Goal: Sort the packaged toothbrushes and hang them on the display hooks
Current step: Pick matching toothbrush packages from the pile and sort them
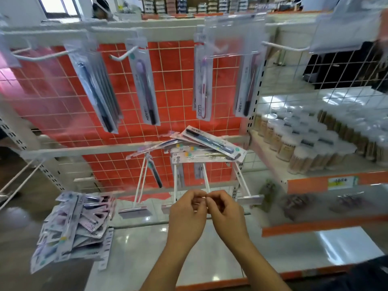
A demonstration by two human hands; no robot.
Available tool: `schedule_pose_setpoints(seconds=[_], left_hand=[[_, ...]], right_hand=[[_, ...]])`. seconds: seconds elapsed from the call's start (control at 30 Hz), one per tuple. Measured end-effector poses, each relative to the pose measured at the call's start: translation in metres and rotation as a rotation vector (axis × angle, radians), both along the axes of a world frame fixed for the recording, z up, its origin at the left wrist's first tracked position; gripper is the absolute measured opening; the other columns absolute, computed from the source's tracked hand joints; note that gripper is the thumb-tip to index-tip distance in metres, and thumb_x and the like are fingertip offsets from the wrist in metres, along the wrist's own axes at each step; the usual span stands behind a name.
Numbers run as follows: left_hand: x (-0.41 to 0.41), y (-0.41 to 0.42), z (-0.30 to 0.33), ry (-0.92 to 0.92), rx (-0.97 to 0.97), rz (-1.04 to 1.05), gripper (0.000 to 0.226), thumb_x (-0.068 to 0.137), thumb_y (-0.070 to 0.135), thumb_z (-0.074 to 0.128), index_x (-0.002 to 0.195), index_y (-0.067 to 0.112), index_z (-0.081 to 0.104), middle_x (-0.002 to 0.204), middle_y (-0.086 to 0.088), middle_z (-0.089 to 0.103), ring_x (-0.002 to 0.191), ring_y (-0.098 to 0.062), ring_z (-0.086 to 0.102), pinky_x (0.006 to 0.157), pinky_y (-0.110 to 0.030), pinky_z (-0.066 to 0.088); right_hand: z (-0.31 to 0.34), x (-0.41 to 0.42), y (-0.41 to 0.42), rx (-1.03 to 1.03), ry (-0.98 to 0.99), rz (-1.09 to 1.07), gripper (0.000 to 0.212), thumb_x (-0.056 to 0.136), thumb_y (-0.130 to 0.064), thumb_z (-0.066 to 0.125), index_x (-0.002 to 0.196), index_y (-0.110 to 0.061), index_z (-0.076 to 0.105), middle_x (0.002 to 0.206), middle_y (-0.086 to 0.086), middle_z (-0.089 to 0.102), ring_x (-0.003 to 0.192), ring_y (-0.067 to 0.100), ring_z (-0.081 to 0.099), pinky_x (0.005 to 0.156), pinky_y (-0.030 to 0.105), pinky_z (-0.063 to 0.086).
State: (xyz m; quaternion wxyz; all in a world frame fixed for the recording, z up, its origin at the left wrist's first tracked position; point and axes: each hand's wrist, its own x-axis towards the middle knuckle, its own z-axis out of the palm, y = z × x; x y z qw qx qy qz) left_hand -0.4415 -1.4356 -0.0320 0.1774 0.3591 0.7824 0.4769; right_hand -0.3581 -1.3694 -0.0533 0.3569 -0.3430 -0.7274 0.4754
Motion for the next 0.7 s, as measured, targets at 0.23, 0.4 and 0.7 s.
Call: schedule_pose_setpoints(seconds=[0.23, 0.4, 0.7], left_hand=[[-0.026, 0.039, -0.001, 0.129, -0.077, -0.014, 0.023, 0.091, 0.019, 0.061, 0.114, 0.019, 0.066, 0.107, 0.005, 0.068, 0.095, -0.005, 0.062, 0.089, -0.025, 0.053], [-0.049, 0.073, -0.007, 0.328, -0.138, -0.01, 0.03, 0.091, 0.025, 0.06, 0.12, 0.021, 0.062, 0.122, 0.004, 0.063, 0.112, -0.013, 0.056, 0.09, -0.019, 0.039], [-0.09, 0.129, -0.017, 0.535, -0.246, 0.022, 0.041, 0.091, 0.027, 0.057, 0.13, 0.018, 0.051, 0.133, -0.002, 0.054, 0.124, -0.022, 0.042, 0.103, -0.031, 0.034]], right_hand=[[0.006, -0.019, 0.053, 0.092, -0.112, -0.021, 0.011, 0.089, -0.012, 0.061, 0.089, -0.022, 0.065, 0.079, -0.017, 0.063, 0.074, -0.003, 0.06, 0.065, 0.005, 0.043], [0.006, -0.036, 0.105, 0.21, -0.183, -0.099, 0.007, 0.087, -0.015, 0.062, 0.093, -0.016, 0.067, 0.087, -0.008, 0.062, 0.083, 0.011, 0.057, 0.072, 0.017, 0.044], [0.003, -0.06, 0.172, 0.353, -0.383, -0.134, 0.032, 0.085, -0.014, 0.062, 0.116, -0.012, 0.06, 0.116, 0.006, 0.059, 0.111, 0.025, 0.05, 0.093, 0.035, 0.043]])
